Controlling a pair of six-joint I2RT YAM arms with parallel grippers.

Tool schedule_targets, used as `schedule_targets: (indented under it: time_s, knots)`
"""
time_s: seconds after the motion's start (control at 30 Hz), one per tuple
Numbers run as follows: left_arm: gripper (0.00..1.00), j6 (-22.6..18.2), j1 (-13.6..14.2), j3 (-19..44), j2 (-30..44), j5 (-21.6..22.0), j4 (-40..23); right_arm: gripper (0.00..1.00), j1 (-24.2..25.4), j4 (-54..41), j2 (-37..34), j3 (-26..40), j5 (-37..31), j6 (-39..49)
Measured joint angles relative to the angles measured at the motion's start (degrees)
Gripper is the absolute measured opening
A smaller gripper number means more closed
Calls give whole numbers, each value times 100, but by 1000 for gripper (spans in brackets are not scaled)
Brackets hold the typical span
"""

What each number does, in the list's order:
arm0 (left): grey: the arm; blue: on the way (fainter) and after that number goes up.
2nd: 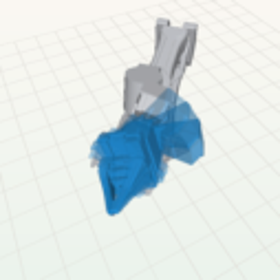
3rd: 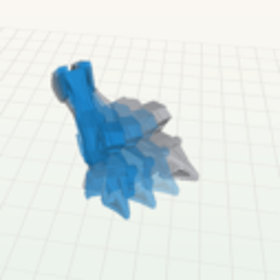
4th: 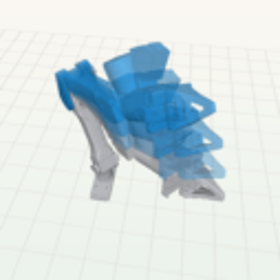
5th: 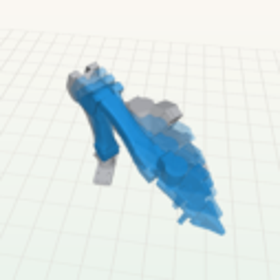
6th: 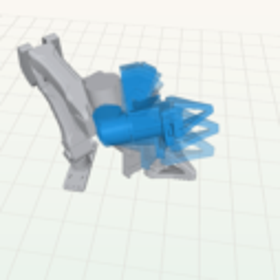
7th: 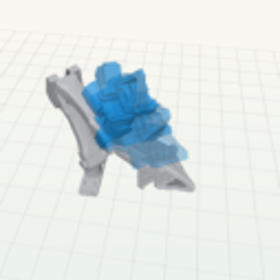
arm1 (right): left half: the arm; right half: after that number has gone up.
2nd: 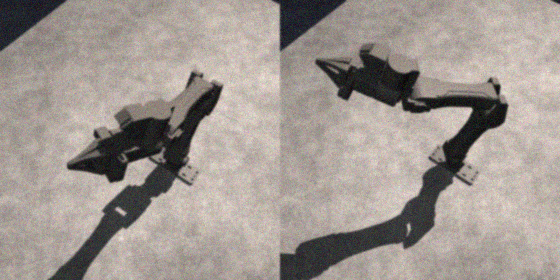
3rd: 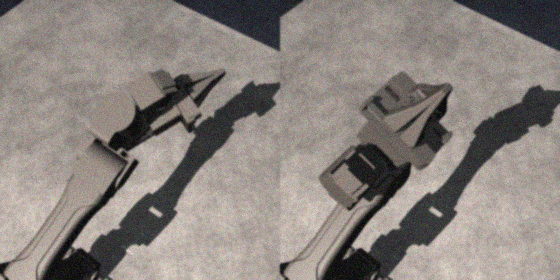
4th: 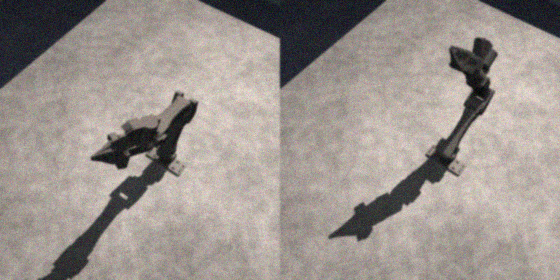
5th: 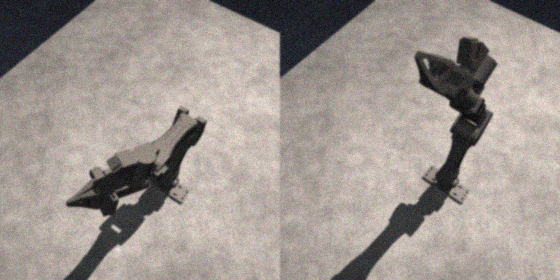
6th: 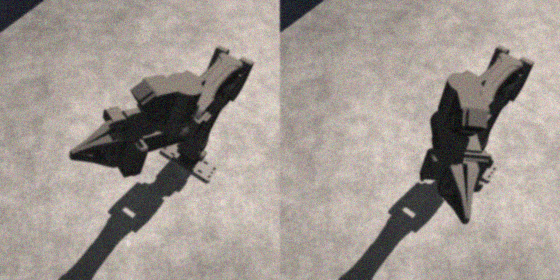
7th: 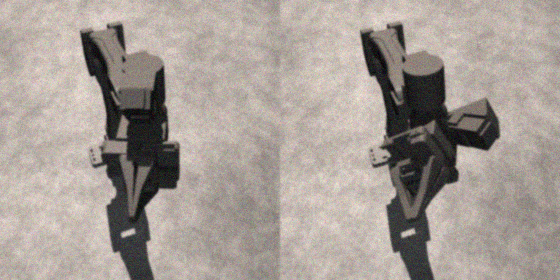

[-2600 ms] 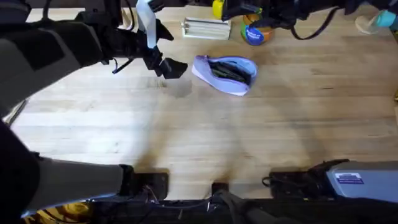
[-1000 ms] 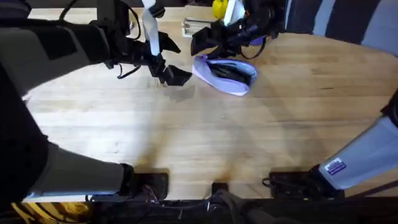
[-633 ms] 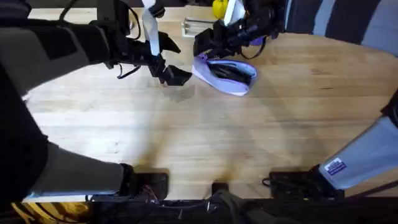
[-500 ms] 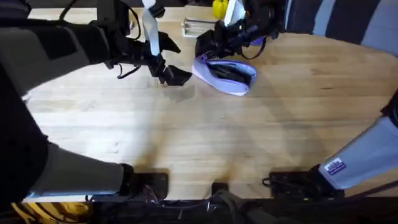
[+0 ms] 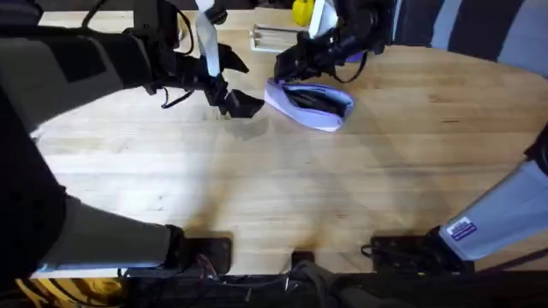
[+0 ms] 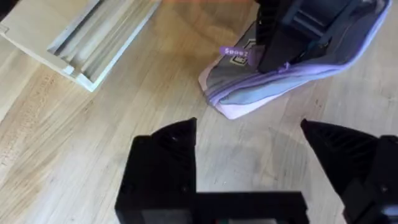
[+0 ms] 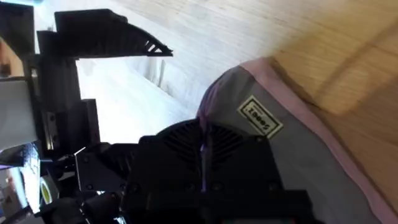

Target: Unzip the bag, pick up the pens from the table one at a time and place them inside, then zip the bag closed.

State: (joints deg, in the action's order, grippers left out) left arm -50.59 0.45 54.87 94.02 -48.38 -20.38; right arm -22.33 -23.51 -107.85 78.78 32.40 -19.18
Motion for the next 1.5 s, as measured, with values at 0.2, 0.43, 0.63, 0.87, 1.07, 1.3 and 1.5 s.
schedule_targets:
  time_s: [0.2, 0.43, 0.63, 0.87, 1.07, 1.3, 1.5]
  knots:
    - [993, 0, 0, 0, 0, 0, 2, 34, 0, -105, 48, 8, -4, 203]
    - [993, 0, 0, 0, 0, -4, 22, 34, -8, -237, 451, 13, -72, 393]
    - [993, 0, 0, 0, 0, -151, 24, 34, -50, -370, 612, 13, -72, 432]
    - [993, -16, 126, 0, 0, -498, 26, 34, -55, -402, 611, 13, -111, 446]
    - [993, -26, 465, 0, 0, -456, 78, 34, -55, -398, 612, 13, -111, 446]
    - [993, -44, 630, 0, 315, -486, 132, 34, -55, -395, 611, 13, -111, 446]
    - [993, -44, 638, -2, 577, -734, 369, 34, -55, -395, 610, 13, -111, 446]
